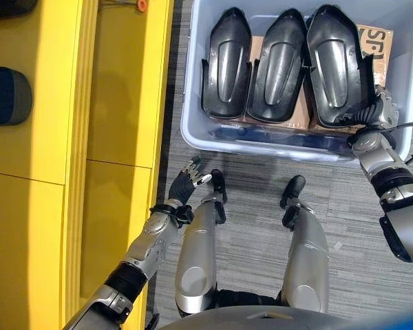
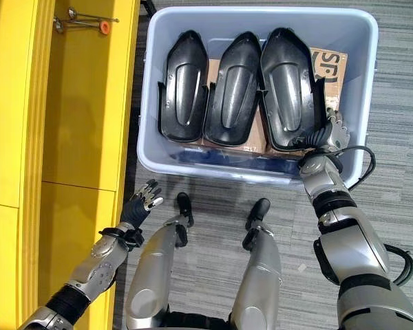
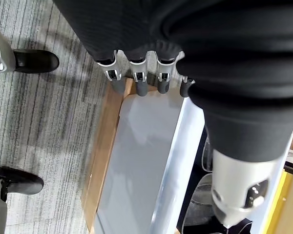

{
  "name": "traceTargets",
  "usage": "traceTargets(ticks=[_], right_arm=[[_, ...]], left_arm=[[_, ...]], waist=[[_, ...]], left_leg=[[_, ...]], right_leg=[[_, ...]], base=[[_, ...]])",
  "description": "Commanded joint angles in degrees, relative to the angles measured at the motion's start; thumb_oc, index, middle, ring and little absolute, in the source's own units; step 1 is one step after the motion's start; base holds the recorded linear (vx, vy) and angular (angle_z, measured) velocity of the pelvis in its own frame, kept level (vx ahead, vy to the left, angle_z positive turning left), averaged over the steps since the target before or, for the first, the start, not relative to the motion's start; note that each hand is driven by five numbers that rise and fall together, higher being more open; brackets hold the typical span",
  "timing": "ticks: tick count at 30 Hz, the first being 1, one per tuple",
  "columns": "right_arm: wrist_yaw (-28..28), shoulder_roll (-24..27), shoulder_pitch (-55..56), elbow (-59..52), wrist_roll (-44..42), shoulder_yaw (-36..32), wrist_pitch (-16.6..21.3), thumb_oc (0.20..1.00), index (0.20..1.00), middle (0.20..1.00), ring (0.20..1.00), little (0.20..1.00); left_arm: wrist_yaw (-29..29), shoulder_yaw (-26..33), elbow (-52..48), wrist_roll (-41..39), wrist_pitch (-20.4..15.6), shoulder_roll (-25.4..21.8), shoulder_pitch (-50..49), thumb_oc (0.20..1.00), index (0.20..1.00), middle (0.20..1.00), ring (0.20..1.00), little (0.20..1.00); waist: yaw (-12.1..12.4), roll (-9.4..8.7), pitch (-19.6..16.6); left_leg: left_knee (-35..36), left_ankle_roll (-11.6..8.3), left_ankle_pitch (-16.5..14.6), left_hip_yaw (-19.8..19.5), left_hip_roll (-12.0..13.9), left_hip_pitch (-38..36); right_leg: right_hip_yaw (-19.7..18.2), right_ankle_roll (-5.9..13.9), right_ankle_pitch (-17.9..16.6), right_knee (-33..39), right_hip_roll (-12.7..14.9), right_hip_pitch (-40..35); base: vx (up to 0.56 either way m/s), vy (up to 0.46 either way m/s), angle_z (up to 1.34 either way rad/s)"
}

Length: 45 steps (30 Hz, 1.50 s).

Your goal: Move parts from the plastic box to the shelf.

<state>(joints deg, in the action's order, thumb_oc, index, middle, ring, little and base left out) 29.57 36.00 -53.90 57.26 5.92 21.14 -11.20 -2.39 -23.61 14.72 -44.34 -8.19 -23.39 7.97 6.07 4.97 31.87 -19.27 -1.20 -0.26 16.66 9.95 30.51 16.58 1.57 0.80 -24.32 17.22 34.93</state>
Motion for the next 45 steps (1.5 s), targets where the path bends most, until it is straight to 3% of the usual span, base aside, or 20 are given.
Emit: traceTargets(ticks=[1,6,8,18,20,23,29,38,45], right_arm=[[0.52,3.04,-1.30,2.59,0.16,2.80,-0.71,1.000,1.000,1.000,1.000,1.000],[-2.57,3.34,-2.13,3.84,-1.99,3.33,-0.84,1.000,1.000,1.000,1.000,1.000],[-6.19,3.43,-2.18,4.02,-4.03,3.01,-0.96,1.000,1.000,1.000,1.000,1.000],[-6.89,1.94,-0.95,4.17,-11.70,0.29,-0.92,1.000,1.000,1.000,1.000,1.000],[-8.11,1.32,-1.16,4.88,-11.62,-0.02,-0.59,0.200,0.200,0.200,0.200,0.200],[-9.19,1.04,-1.52,4.94,-11.82,0.20,-0.31,0.200,0.200,0.200,0.200,0.200],[-9.75,0.71,-1.32,4.09,-6.80,1.19,0.68,0.200,0.200,0.200,0.200,0.200],[-5.27,0.06,-0.58,4.20,-6.19,2.09,0.73,0.200,0.200,0.200,0.200,0.200],[-4.95,-0.10,1.26,4.67,-8.01,0.95,1.15,0.200,0.200,0.200,0.200,0.200]], left_arm=[[1.31,-2.28,-3.85,-0.29,-2.70,-0.91,-1.77,1.000,1.000,1.000,1.000,1.000],[1.64,-1.90,-3.78,-0.35,-2.36,-1.07,-1.81,1.000,1.000,1.000,1.000,1.000],[1.87,-1.65,-4.02,-0.08,-2.06,-1.30,-1.89,1.000,1.000,1.000,1.000,1.000],[2.40,-0.35,-4.60,-0.18,-1.40,-1.32,-2.47,1.000,1.000,1.000,1.000,1.000],[2.55,-0.39,-4.41,0.57,-1.34,-0.97,-2.24,1.000,1.000,1.000,1.000,1.000],[2.34,-0.51,-4.06,-0.69,-1.46,-0.95,-2.02,1.000,1.000,1.000,1.000,1.000],[7.46,-1.27,-6.56,-3.28,-4.25,-0.72,-1.23,1.000,1.000,1.000,1.000,1.000],[4.48,-1.67,-6.53,-3.08,-3.53,-0.44,-0.14,1.000,1.000,1.000,1.000,1.000],[4.58,-1.22,-5.15,-2.44,-4.10,-0.67,0.01,1.000,1.000,1.000,1.000,1.000]], waist=[[1.50,1.99,-2.08],[1.74,2.19,-2.08],[1.82,2.23,-2.08],[1.95,2.27,-2.08],[1.99,2.40,-2.08],[1.96,2.49,-2.08],[1.72,2.54,-2.08],[1.49,2.26,-2.08],[0.98,2.14,-2.08]], left_leg=[[-5.37,0.45,-5.72,-1.72,1.15,1.98],[-5.69,0.35,-5.66,-2.06,1.21,2.90],[-6.20,0.33,-5.73,-2.24,1.37,3.76],[-7.70,0.09,-6.10,-2.50,1.98,4.98],[-8.37,0.15,-6.33,-2.58,2.14,5.68],[-9.09,0.14,-6.52,-2.73,2.21,6.47],[-9.68,0.41,-6.64,-2.99,2.21,7.81],[-10.15,0.57,-6.50,-3.50,2.21,9.23],[-9.31,0.40,-5.98,-3.25,2.40,8.59]], right_leg=[[2.33,2.30,3.25,-3.65,1.19,0.33],[2.37,2.20,3.43,-4.35,1.39,1.25],[2.37,1.99,3.76,-5.07,1.50,2.05],[2.58,1.08,5.11,-7.54,1.46,3.50],[2.58,0.86,5.42,-8.22,1.53,4.17],[2.48,0.66,5.70,-8.98,1.56,4.93],[2.24,0.30,5.99,-9.83,1.31,6.31],[1.97,0.35,5.74,-9.86,0.78,7.29],[1.48,0.67,4.98,-8.23,0.24,6.67]], base=[[0.00,0.000,0.00],[0.00,0.000,0.00],[-0.01,-0.026,0.04],[0.00,-0.021,0.03],[0.00,0.000,0.00],[0.00,0.000,0.00],[0.00,-0.002,-0.01],[0.00,0.000,0.00],[0.00,0.000,0.00]])
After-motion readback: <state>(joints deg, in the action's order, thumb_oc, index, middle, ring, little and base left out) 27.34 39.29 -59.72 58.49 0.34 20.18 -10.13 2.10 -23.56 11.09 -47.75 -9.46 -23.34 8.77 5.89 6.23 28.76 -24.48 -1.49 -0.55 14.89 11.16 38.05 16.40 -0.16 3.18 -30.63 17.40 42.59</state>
